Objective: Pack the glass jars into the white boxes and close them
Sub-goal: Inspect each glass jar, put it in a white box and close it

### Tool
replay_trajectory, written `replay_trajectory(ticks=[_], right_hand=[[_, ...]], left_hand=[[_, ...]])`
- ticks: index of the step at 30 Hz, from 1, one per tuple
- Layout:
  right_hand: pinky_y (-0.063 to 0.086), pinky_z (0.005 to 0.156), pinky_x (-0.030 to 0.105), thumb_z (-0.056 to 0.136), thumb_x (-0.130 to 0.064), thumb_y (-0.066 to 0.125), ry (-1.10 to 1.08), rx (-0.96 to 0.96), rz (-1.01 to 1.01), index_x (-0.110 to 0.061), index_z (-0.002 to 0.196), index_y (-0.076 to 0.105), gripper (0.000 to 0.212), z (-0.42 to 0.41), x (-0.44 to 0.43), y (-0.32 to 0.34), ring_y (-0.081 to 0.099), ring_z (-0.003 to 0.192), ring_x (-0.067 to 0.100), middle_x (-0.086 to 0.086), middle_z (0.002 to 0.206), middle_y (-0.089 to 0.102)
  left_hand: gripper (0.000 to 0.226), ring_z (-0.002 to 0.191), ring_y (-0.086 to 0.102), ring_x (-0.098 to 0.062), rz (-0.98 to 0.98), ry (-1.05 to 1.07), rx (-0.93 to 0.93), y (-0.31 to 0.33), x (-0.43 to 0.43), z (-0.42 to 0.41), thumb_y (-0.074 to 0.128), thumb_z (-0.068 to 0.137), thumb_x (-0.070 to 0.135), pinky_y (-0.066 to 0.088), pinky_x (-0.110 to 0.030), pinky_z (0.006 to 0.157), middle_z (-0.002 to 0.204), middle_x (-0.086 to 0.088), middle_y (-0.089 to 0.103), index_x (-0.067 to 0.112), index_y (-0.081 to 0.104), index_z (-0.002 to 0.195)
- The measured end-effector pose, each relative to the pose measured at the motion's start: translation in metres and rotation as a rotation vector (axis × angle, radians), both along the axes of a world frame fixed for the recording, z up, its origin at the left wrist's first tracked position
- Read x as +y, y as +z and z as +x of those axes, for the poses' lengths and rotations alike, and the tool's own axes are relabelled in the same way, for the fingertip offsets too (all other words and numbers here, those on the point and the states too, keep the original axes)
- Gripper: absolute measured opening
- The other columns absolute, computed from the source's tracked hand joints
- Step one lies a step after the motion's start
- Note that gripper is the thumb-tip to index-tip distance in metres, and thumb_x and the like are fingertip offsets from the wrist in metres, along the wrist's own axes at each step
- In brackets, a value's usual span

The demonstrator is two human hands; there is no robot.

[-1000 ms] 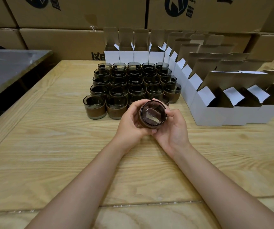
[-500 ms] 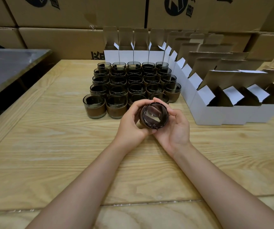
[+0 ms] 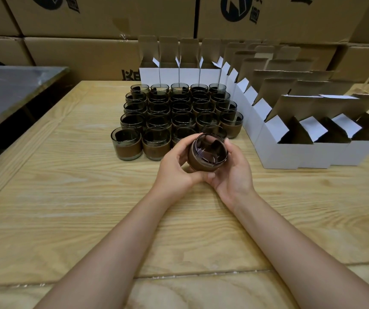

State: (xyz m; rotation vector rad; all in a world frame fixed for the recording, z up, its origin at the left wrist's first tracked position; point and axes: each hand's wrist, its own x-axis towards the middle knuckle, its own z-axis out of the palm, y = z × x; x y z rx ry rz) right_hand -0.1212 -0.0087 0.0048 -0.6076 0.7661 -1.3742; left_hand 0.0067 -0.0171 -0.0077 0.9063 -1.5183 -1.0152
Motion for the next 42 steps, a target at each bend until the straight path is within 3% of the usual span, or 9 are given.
replay_trajectory(ticks=[6, 9, 13, 16, 21, 27, 31, 37, 42], right_hand=[[0.052, 0.086, 0.047, 0.079, -0.05, 0.058, -0.001, 0.119, -0.052, -0.02, 0.098, 0.073, 0.039, 0.001, 0.001, 0.0, 0.069, 0.093, 0.025, 0.01, 0.104, 0.073], [0.047, 0.096, 0.052, 0.071, -0.056, 0.062, -0.027, 0.179, -0.058, -0.014, 0.116, 0.066, 0.061, 0.003, 0.002, 0.002, 0.065, 0.109, 0.032, 0.014, 0.118, 0.068], [0.053, 0.087, 0.042, 0.065, -0.059, 0.065, -0.047, 0.211, -0.073, -0.007, 0.12, 0.062, 0.076, 0.006, 0.004, 0.003, 0.063, 0.111, 0.034, 0.017, 0.119, 0.067], [0.056, 0.072, 0.029, 0.066, -0.055, 0.065, -0.05, 0.206, -0.113, -0.004, 0.119, 0.061, 0.074, 0.005, 0.006, 0.004, 0.065, 0.104, 0.03, 0.02, 0.119, 0.066], [0.052, 0.086, 0.038, 0.076, -0.038, 0.06, -0.036, 0.201, -0.174, -0.002, 0.129, 0.053, 0.064, 0.005, 0.006, 0.006, 0.059, 0.115, 0.033, 0.022, 0.129, 0.059], [0.053, 0.094, 0.033, 0.079, -0.024, 0.068, 0.073, 0.091, -0.235, -0.014, 0.125, 0.056, 0.049, 0.003, 0.004, 0.006, 0.059, 0.118, 0.023, 0.011, 0.126, 0.061], [0.053, 0.089, 0.032, 0.081, -0.015, 0.061, 0.147, 0.04, -0.249, -0.015, 0.127, 0.056, 0.046, 0.0, 0.002, 0.006, 0.059, 0.119, 0.023, 0.007, 0.122, 0.064], [0.05, 0.098, 0.04, 0.081, -0.012, 0.056, 0.225, -0.033, -0.261, -0.012, 0.132, 0.052, 0.051, -0.004, 0.003, 0.009, 0.059, 0.117, 0.027, 0.009, 0.117, 0.066], [0.04, 0.106, 0.046, 0.079, -0.017, 0.059, 0.231, -0.086, -0.214, -0.011, 0.129, 0.054, 0.051, -0.006, 0.003, 0.009, 0.055, 0.12, 0.03, 0.013, 0.122, 0.062]], left_hand=[[0.079, 0.112, 0.061, -0.003, 0.04, -0.007, 0.053, -0.001, -0.002, 0.001, 0.086, 0.057, -0.007, 0.047, -0.017, 0.089, 0.116, 0.007, 0.065, 0.029, 0.054, 0.12], [0.08, 0.113, 0.06, -0.003, 0.038, -0.012, 0.072, -0.002, -0.002, 0.001, 0.085, 0.057, -0.008, 0.047, -0.019, 0.093, 0.113, 0.01, 0.066, 0.025, 0.052, 0.122], [0.081, 0.111, 0.06, -0.001, 0.014, -0.019, 0.064, -0.003, -0.003, 0.001, 0.084, 0.058, -0.01, 0.047, -0.025, 0.098, 0.109, 0.021, 0.067, 0.027, 0.05, 0.121], [0.08, 0.109, 0.06, 0.002, -0.002, -0.007, 0.051, -0.002, -0.002, 0.0, 0.084, 0.056, -0.002, 0.047, -0.018, 0.091, 0.11, 0.027, 0.065, 0.029, 0.048, 0.12], [0.081, 0.113, 0.058, 0.001, -0.045, 0.011, 0.049, -0.003, -0.004, -0.001, 0.085, 0.056, -0.005, 0.046, -0.015, 0.089, 0.117, 0.023, 0.062, 0.028, 0.046, 0.119], [0.08, 0.126, 0.05, -0.002, -0.095, 0.012, 0.101, -0.001, -0.003, -0.002, 0.084, 0.058, -0.013, 0.044, -0.022, 0.101, 0.139, 0.003, 0.049, 0.027, 0.044, 0.114], [0.076, 0.124, 0.051, 0.0, -0.134, 0.029, 0.079, 0.0, -0.002, -0.002, 0.084, 0.06, -0.011, 0.043, -0.016, 0.096, 0.139, 0.006, 0.048, 0.027, 0.043, 0.112], [0.072, 0.123, 0.053, -0.003, -0.222, 0.108, 0.016, -0.001, 0.0, -0.003, 0.083, 0.064, 0.0, 0.046, -0.026, 0.098, 0.138, 0.025, 0.046, 0.036, 0.044, 0.112], [0.073, 0.126, 0.049, 0.001, -0.291, 0.135, -0.014, -0.002, 0.0, -0.003, 0.075, 0.066, -0.011, 0.045, -0.026, 0.1, 0.144, 0.013, 0.046, 0.033, 0.046, 0.116]])
